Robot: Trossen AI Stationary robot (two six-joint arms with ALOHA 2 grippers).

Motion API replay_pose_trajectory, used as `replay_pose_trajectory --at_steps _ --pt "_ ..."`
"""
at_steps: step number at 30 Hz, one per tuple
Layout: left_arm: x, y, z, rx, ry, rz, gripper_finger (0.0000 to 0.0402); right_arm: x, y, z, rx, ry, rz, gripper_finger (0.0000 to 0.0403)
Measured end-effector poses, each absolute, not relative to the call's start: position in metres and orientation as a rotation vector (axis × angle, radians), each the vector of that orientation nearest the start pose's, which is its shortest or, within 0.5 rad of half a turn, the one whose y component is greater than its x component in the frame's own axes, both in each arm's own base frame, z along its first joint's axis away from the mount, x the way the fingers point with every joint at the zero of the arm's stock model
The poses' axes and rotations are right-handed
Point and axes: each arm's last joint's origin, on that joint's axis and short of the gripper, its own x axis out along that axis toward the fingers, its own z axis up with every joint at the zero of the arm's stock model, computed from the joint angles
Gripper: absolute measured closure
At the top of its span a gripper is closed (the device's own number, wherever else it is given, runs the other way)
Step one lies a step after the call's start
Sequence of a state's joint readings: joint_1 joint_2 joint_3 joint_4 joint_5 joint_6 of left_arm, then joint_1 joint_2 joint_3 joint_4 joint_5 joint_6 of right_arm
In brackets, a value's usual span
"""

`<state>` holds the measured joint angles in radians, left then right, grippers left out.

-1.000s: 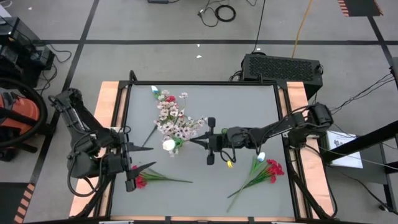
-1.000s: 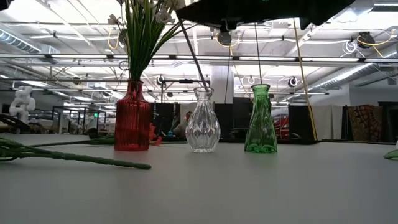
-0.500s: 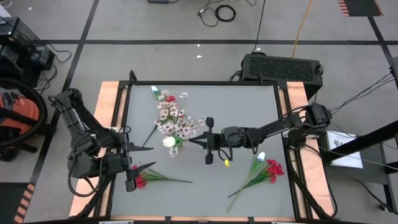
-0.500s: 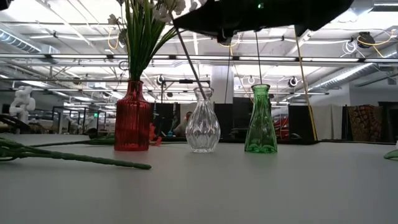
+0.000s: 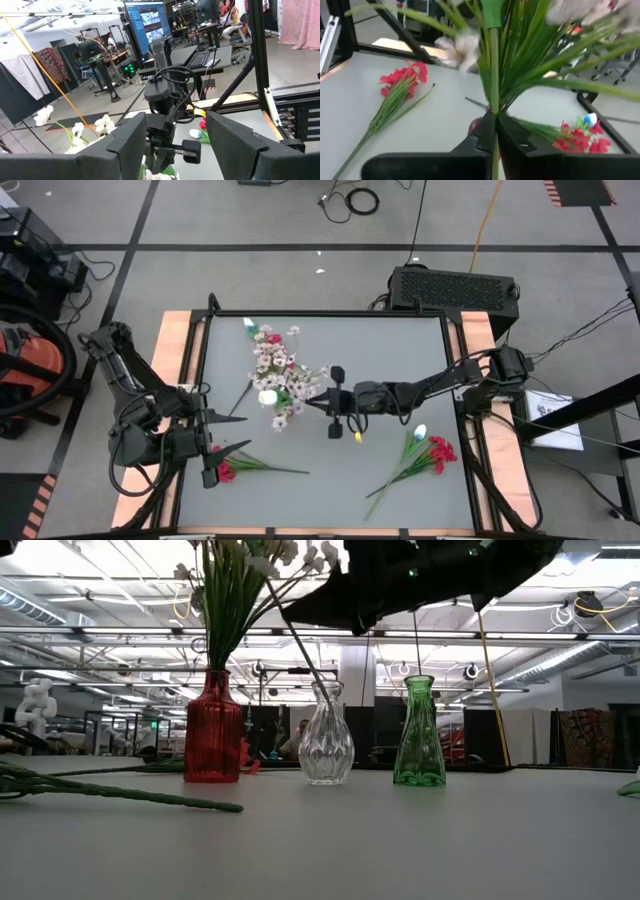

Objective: Sort flowers into vase by color
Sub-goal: Put the middle white tulip into the transparent flower vase

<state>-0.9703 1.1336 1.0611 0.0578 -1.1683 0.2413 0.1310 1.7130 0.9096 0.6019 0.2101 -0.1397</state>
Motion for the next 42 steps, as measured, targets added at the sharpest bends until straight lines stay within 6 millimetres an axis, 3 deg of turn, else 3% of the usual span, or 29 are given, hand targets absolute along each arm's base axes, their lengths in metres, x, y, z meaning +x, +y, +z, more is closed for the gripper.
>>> replay_pose_trajectory --at_steps 11,23,30,42 --pt "0.155 -0.180 0.380 0.265 0.050 0.194 0.0189 0.358 0.041 0.203 -0.114 0.321 -0.076 0.0290" --pt "0.155 -0.177 0.380 0.272 0.060 0.285 0.0189 0.324 0.043 0.241 -0.037 0.404 -0.064 0.0204" --pt "0.154 -0.171 0.377 0.266 0.080 0.428 0.0189 0.311 0.057 0.256 -0.040 0.388 -0.015 0.0200" --pt "0.154 -0.170 0.376 0.260 0.082 0.428 0.0189 0.343 0.058 0.230 -0.079 0.277 -0.023 0.0234"
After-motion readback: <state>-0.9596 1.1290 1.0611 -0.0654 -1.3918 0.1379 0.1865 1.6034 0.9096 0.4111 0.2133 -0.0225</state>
